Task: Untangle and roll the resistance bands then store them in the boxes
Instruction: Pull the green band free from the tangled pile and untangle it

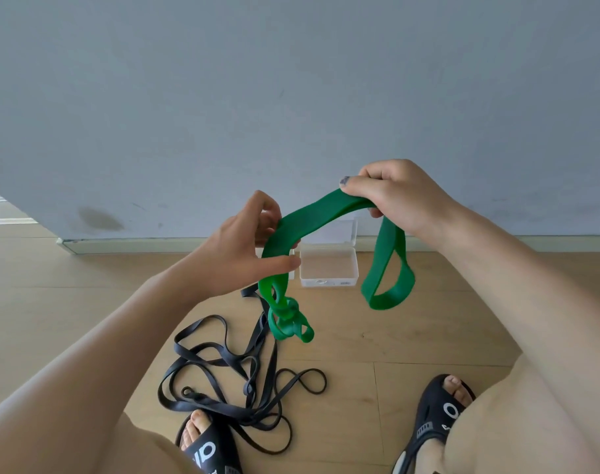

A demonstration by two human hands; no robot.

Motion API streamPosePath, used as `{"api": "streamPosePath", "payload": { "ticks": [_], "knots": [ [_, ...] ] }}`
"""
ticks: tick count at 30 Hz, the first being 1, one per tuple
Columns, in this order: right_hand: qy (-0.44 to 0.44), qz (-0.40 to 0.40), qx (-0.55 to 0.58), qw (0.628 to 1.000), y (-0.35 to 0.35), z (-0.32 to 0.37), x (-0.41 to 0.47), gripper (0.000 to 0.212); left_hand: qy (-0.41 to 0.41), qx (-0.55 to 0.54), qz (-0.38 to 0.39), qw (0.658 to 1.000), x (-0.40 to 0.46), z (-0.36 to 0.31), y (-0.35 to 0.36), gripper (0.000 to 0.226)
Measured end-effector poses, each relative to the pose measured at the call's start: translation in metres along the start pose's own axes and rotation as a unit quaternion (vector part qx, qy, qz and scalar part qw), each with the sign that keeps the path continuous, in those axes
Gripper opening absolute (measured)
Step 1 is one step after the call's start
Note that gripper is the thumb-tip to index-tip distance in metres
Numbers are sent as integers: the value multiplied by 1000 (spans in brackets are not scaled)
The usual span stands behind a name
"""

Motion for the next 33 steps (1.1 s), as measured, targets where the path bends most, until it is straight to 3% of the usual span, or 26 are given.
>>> {"api": "streamPosePath", "payload": {
  "ticks": [9,23,25,29,33],
  "knots": [
    [10,3,-25,1000,0,-4,2,39,-10,45,14,999,1,7,-4,28],
    [1,16,-52,999,-2,-8,2,39,7,106,-27,994,-3,0,-12,38],
    [-14,39,-60,997,2,-4,1,32,18,107,-30,994,-3,-2,-13,36],
    [-30,108,-67,991,24,2,1,51,56,92,-22,994,-1,-15,-6,34],
    [-22,145,-105,984,53,1,5,48,72,91,-2,993,3,-24,5,41]
  ]
}}
Point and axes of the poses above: each hand's wrist, its own x-axis towards the middle knuckle, its own y-axis out of the palm, z = x × y, the point moved 8 cm from there along x, towards the middle knuckle, and after that the axes turned 12 degrees about z, right-handed, at the moved point
